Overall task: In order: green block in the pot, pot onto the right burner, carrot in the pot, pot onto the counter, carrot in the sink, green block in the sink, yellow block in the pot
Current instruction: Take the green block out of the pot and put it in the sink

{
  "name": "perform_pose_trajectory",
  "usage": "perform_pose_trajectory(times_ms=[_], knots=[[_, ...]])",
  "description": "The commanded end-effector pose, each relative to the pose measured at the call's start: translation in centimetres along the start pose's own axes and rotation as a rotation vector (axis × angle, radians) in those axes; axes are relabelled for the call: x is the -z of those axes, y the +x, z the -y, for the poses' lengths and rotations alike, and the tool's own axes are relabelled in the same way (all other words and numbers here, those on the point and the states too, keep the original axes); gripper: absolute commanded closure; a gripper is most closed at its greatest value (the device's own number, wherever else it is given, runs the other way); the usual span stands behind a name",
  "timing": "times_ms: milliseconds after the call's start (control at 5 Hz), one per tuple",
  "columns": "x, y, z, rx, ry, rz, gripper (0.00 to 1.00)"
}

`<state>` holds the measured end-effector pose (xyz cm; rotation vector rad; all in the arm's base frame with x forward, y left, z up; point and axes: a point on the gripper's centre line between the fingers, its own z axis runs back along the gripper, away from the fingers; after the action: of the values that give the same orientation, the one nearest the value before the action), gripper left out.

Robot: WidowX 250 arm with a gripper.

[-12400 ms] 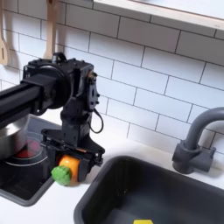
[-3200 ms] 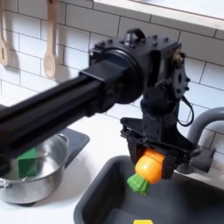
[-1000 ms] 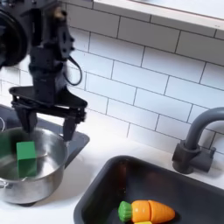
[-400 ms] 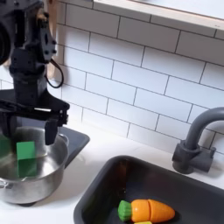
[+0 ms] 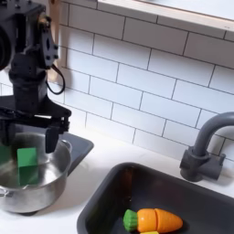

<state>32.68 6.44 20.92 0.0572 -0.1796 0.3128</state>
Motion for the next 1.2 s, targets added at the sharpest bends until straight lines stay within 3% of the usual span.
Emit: perform_pose_trajectory(times_ms=[0,1000], knots=[[1.3,0.1,0.0,-0.049,0.010,-0.025,0.00],[4.1,0.9,-0.3,-0.119,0.043,-0.055,0.00]])
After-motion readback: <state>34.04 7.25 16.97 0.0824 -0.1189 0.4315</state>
